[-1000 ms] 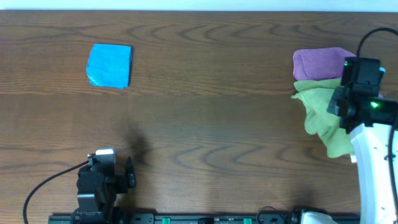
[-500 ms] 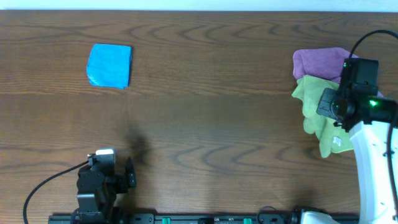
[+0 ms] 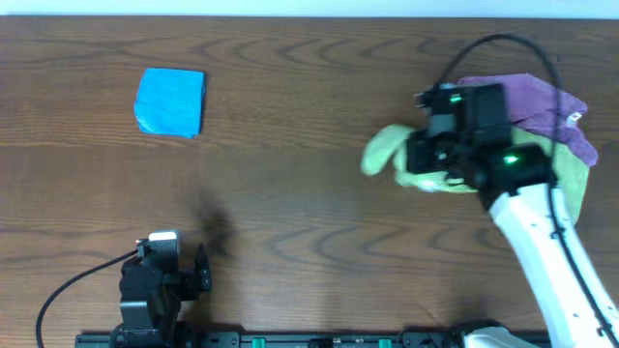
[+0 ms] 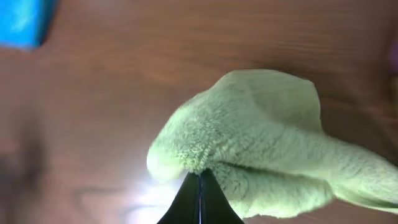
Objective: Fold the cloth
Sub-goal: 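Drag the green cloth left to the table center with the right gripper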
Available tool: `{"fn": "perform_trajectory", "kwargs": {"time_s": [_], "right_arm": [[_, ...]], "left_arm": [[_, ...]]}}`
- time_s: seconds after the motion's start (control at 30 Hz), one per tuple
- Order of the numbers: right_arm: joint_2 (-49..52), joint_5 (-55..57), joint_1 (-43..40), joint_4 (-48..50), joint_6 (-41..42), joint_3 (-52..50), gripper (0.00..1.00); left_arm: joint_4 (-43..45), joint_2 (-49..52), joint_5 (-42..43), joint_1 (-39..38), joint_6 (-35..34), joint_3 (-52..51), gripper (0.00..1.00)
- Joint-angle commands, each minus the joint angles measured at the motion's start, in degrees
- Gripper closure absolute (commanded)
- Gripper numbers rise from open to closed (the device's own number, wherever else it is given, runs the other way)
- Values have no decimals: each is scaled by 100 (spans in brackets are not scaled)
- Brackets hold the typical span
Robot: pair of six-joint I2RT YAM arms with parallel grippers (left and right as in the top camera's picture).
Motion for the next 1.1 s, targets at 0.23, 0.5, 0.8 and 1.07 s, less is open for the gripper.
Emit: {"fn": "perform_trajectory", "kwargs": {"time_s": [0.23, 0.5, 0.8, 1.07], "right_arm": [[-7, -192, 1635, -35, -85, 627, 99], [-4, 103, 1674, -326, -85, 1462, 99], [1193, 1596, 1285, 61, -245, 1456, 99], [2776, 3453, 466, 2520, -407, 1473, 41]], "left_arm": [[-9, -33, -55, -22, 39, -22, 5], [-9, -33, -52, -22, 37, -22, 5], [-9, -33, -52, -22, 37, -22, 5], [-9, -33, -55, -22, 37, -22, 5]]}}
